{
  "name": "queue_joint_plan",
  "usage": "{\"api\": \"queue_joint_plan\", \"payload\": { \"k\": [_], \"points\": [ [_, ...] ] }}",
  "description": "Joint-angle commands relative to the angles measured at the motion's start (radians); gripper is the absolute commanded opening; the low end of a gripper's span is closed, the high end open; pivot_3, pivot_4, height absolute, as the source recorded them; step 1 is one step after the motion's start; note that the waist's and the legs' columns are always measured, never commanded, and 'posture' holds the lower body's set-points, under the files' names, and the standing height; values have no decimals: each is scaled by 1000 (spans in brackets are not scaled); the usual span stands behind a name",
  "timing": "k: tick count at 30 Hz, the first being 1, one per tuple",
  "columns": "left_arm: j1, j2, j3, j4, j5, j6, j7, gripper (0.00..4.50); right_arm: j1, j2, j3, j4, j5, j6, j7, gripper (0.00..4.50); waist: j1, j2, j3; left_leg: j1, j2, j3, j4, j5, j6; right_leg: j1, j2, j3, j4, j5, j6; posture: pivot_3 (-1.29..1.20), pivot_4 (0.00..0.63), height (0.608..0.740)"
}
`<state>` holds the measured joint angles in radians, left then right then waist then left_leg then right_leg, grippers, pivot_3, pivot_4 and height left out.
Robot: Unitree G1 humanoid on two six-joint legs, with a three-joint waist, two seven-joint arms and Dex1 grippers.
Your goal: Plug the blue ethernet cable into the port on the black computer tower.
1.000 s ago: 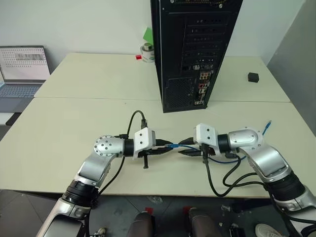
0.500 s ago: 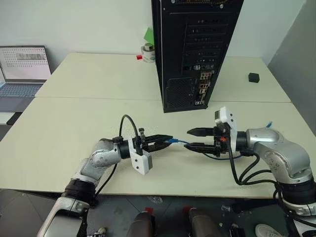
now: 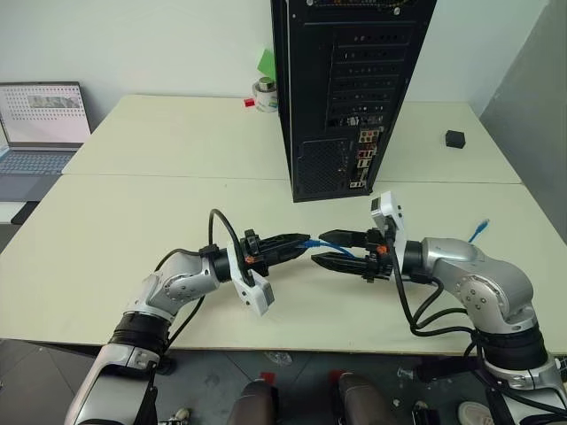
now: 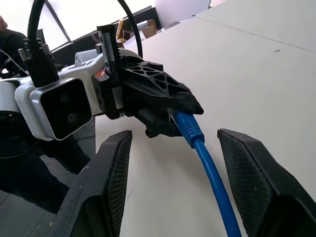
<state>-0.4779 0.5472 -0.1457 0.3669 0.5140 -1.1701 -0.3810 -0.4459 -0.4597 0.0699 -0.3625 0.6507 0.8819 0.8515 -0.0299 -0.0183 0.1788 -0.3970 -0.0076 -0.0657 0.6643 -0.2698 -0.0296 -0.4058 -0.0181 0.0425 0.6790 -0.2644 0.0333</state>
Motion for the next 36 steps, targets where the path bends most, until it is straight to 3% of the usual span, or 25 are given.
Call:
{"api": "queue_joint_plan", "payload": {
  "k": [1, 12, 19, 21, 26, 30, 32, 36],
  "points": [
    [-11, 17, -8, -18, -1, -15, 40, 298, -29, 16, 6, 1, 19, -17, -4, 2423, 0, 0, 0, 0, 0, 0, 0, 0, 0, 0, 0, 0, 0, 0, 0, 0, 150, 740],
    [-1, 25, -29, -45, -2, -6, 71, 298, -35, 27, 14, 5, 24, -18, -13, 0, 0, 0, 0, 0, 0, 0, 0, 0, 0, 0, 0, 0, 0, 0, 0, 0, 150, 740],
    [6, 25, -58, -44, -27, 6, 57, 298, -39, 28, 18, 13, 22, -16, -15, 0, 0, 0, 0, 0, 0, 0, 0, 0, 0, 0, 0, 0, 0, 0, 0, 0, 150, 740],
    [6, 25, -67, -45, -56, 30, 47, 999, -40, 25, 20, 15, 19, -16, -14, 0, 0, 0, 0, 0, 0, 0, 0, 0, 0, 0, 0, 0, 0, 0, 0, 0, 150, 740],
    [8, 34, -109, -42, -167, 138, -34, 1931, -41, 16, 23, 19, 10, -22, -16, 0, 0, 0, 0, 0, 0, 0, 0, 0, 0, 0, 0, 0, 0, 0, 0, 0, 150, 740],
    [34, 20, -90, -107, -375, 380, -138, 2697, -35, 7, 3, 15, -14, -47, -45, 0, -1, 0, 0, 0, 0, 0, 0, 0, 0, 0, 0, 0, 0, 0, 0, 0, 150, 740],
    [61, 22, -81, -197, -510, 582, -215, 3182, -30, -12, -20, 14, -59, -85, -86, 0, -2, 0, 0, 0, 0, -1, 0, 0, 0, 0, 0, 0, 0, 0, 0, 0, 150, 740],
    [89, 19, -33, -413, -770, 1041, -276, 3452, -7, -16, -80, 0, -130, -147, -200, 0, -3, 0, 0, -1, 0, -1, 0, 0, 0, 0, 0, -1, 0, 0, 0, 0, 150, 740]
  ]
}}
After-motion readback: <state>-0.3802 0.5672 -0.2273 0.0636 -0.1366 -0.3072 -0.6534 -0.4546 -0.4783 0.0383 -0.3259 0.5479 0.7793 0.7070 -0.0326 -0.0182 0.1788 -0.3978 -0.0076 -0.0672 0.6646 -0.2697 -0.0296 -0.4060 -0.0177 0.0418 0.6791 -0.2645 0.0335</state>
